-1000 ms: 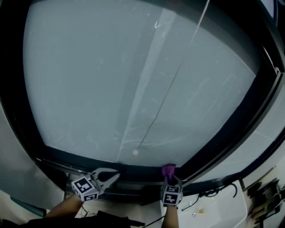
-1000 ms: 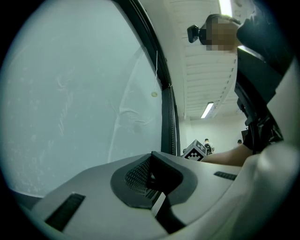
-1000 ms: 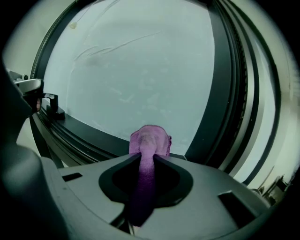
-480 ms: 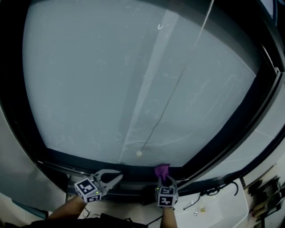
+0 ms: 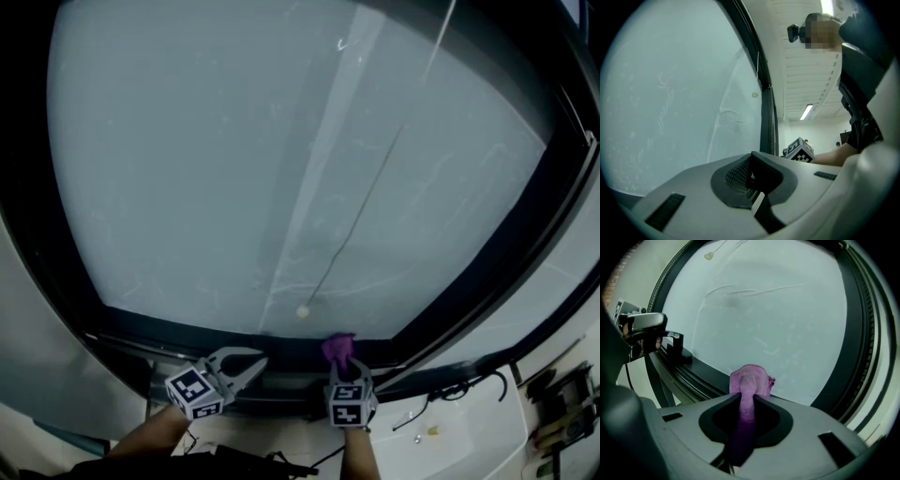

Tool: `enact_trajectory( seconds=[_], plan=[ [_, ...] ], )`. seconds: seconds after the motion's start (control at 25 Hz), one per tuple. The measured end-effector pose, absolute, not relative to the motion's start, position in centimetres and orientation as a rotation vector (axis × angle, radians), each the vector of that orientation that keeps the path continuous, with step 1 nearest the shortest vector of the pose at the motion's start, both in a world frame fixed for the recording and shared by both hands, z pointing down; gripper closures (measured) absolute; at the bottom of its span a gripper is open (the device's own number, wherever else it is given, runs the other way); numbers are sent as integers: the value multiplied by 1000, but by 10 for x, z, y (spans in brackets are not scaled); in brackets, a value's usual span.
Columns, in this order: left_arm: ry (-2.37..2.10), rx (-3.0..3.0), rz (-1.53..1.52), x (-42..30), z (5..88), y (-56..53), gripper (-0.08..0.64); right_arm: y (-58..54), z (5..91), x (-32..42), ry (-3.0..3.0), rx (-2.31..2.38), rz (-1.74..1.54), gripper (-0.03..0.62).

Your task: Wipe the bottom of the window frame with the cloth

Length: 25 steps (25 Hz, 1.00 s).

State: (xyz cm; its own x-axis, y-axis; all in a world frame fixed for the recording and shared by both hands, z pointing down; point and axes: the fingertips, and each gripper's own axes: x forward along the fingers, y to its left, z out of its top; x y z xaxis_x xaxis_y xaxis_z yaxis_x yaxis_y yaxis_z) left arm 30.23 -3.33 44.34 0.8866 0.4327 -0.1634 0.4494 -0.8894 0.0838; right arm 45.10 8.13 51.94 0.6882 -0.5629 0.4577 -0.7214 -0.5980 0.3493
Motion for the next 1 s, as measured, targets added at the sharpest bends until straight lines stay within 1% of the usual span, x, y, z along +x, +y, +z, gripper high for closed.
enact_trajectory(
  seconds=[1.0],
  plan=[
    [717,2958,-221,301,444,-32,558,32,521,408,-1167,2261,451,517]
  ],
)
